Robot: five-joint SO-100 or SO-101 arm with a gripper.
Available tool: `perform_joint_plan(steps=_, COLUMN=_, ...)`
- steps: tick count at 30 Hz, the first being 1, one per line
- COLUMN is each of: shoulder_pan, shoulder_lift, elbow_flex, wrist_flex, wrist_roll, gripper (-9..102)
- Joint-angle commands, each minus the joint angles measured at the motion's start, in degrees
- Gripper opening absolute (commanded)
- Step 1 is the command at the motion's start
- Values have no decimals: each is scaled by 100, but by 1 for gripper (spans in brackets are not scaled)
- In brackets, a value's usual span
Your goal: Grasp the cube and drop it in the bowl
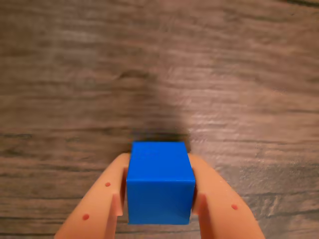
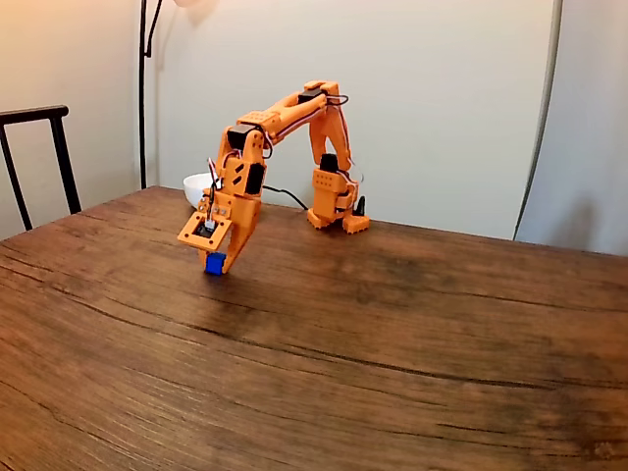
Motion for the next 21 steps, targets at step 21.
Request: perform_joint_plan(steps=21, shoulder_pan=-132, shoulder_lift=53, elbow_flex=-1854, wrist_flex=1336, wrist_roll=26, gripper=5)
